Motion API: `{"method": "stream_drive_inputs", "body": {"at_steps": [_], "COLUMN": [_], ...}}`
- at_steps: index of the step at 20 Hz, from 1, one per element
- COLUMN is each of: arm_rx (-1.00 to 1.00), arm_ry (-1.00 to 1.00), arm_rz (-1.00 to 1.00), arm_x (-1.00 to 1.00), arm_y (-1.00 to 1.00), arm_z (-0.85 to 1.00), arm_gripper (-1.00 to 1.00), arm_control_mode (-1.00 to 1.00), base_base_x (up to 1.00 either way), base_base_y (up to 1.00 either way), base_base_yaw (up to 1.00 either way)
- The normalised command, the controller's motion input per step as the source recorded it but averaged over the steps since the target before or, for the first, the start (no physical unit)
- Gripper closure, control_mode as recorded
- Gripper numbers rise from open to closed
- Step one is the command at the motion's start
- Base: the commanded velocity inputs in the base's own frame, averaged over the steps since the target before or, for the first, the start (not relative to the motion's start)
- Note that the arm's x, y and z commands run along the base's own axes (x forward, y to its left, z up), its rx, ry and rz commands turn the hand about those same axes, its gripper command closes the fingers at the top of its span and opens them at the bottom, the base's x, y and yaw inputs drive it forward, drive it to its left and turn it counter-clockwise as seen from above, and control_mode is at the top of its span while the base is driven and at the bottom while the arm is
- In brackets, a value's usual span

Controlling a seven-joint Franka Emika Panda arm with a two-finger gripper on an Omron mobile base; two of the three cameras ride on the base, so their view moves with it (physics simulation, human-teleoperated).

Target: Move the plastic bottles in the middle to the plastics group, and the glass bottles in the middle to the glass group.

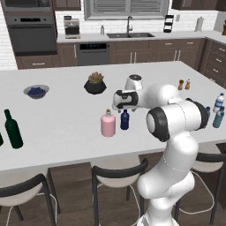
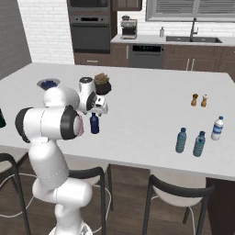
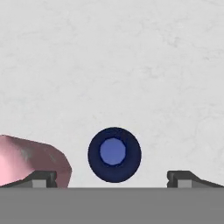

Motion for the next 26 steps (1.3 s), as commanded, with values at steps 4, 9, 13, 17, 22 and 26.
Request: {"method": "stream_drive_inputs", "body": {"at_steps": [4, 9, 13, 17, 22, 26], "arm_rx": [0.00, 0.00, 0.00, 0.00, 0.00, -0.01], "arm_ry": [0.00, 0.00, 0.00, 0.00, 0.00, 0.00], "arm_rz": [-0.01, -0.02, 0.00, 0.00, 0.00, 0.00], "arm_x": [0.13, 0.19, 0.21, 0.09, -0.05, -0.16], "arm_y": [0.00, 0.00, 0.00, 0.00, 0.00, -0.01], "arm_z": [-0.23, -0.25, -0.21, -0.17, -0.13, -0.26], "arm_gripper": [-1.00, -1.00, -1.00, -1.00, 1.00, 1.00], "arm_control_mode": [-1.00, -1.00, -1.00, -1.00, -1.00, -1.00], "base_base_x": [0.00, 0.00, 0.00, 0.00, 0.00, 0.00], "base_base_y": [0.00, 0.00, 0.00, 0.00, 0.00, 0.00], "base_base_yaw": [0.00, 0.00, 0.00, 0.00, 0.00, 0.00]}}
